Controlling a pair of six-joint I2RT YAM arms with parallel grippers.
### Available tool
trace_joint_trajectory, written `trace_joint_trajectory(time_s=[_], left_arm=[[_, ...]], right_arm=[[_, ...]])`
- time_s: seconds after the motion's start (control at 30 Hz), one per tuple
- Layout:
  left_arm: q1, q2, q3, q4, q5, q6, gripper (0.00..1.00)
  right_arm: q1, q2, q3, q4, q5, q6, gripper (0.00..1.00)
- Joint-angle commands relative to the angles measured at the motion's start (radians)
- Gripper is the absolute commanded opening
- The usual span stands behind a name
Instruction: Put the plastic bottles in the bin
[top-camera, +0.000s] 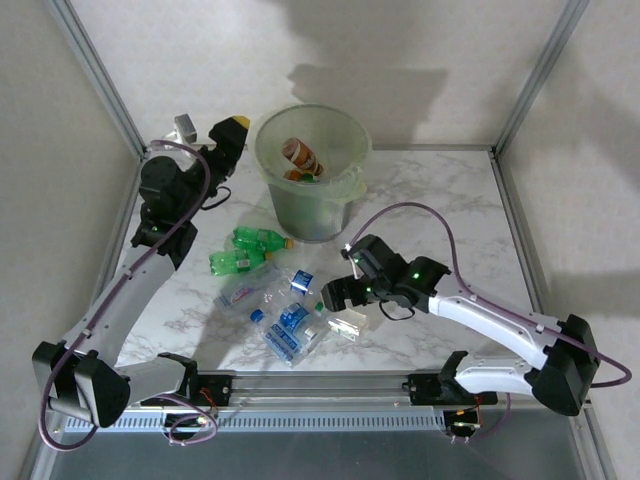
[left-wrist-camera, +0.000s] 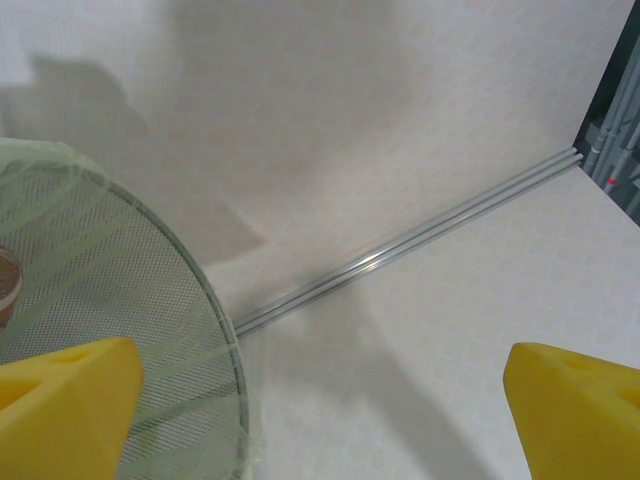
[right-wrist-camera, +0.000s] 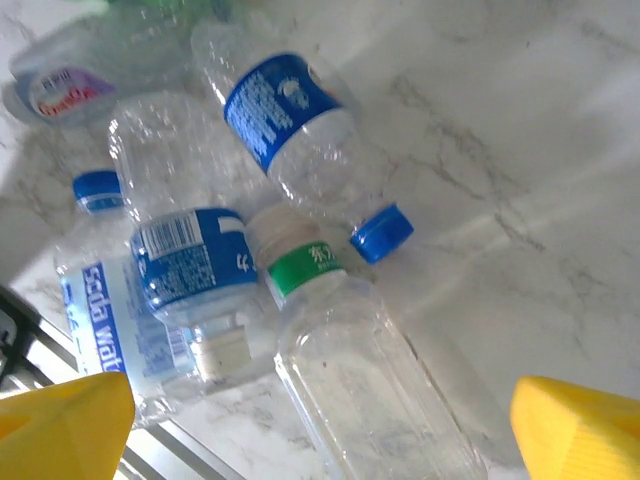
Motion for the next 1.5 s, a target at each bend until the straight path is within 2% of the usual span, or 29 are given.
trace_joint_trajectory(time_s=[0.0, 0.23, 0.63, 1.13, 1.47], left_arm=[[-0.003, -0.008, -0.007, 0.042, 0.025, -0.003, 0.93], [-0.003, -0.008, -0.013, 0.045, 0.028, 0.001, 0.93], [-0.003, -0.008, -0.027, 0.057, 0.031, 0.002, 0.93], [-0.002, 0.001, -0.017, 0.065, 0.032, -0.007, 0.93], [-0.002, 0.004, -0.013, 0.065, 0.031, -0.012, 0.92]], right_arm=[[0.052, 0.062, -0.023, -0.038, 0.061, 0.005, 0.98], [0.135, 0.186, -0.004, -0.088, 0.142, 0.045, 0.99], [0.155, 0.28, -0.004, -0.096, 0.142, 0.06, 0.97], [0.154, 0.312, 0.003, -0.116, 0.162, 0.066, 0.8], [0.155, 0.312, 0.006, -0.122, 0.166, 0.072, 0.74]])
